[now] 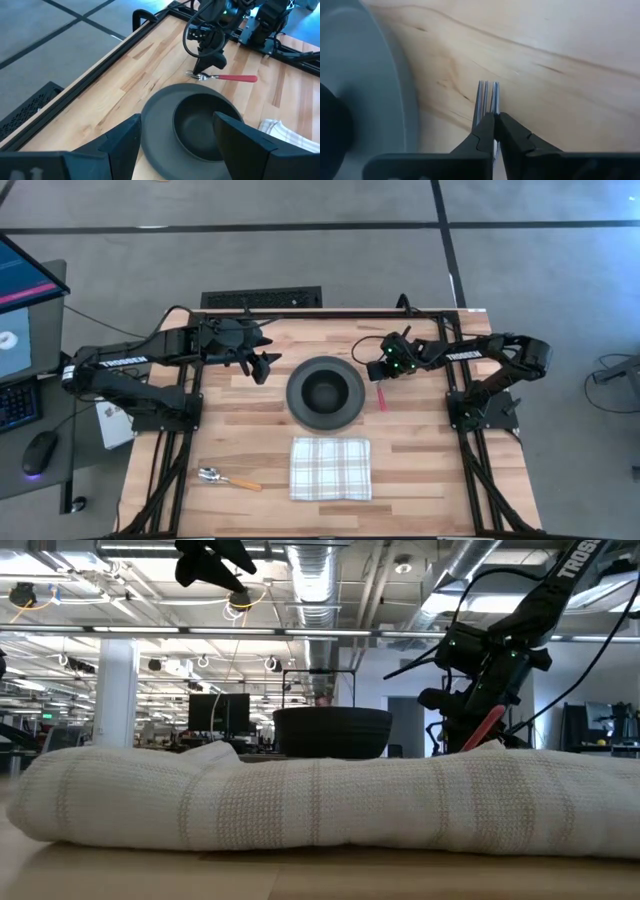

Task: Set table place
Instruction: Move the red fork to the right of the black plate

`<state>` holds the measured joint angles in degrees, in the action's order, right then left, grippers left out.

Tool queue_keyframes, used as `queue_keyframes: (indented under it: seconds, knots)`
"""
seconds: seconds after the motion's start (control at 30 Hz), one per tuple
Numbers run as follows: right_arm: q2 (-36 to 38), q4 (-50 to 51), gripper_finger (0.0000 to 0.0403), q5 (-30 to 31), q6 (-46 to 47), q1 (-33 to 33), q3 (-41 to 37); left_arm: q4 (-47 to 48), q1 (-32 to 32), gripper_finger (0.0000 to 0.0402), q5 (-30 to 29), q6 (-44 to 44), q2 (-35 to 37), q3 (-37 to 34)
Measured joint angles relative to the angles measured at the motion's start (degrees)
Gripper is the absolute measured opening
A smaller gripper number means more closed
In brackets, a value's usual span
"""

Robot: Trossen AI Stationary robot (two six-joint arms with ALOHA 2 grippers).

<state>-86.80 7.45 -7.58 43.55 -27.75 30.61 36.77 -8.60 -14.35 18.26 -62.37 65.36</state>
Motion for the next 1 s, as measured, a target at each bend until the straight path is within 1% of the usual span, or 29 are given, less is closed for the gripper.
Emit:
queue_keyframes:
  seconds: [0.37, 0.6, 1.0]
  knots:
    - [-0.03, 0.04, 0.0044, 0.53, 7.41, 0.02, -0.04, 0.0, 0.0, 0.0235, 0.0, -0.01, -0.01, 0.0]
    - [-0.03, 0.07, 0.0045, 1.25, 8.34, 0.24, -0.04, 0.0, 0.02, 0.0235, 0.0, -0.02, -0.01, 0.0]
    - [-0.07, -0.11, 0.0084, 1.65, 7.48, 0.39, -0.07, 1.45, 0.02, 0.0235, 0.0, -0.02, -0.02, 0.02]
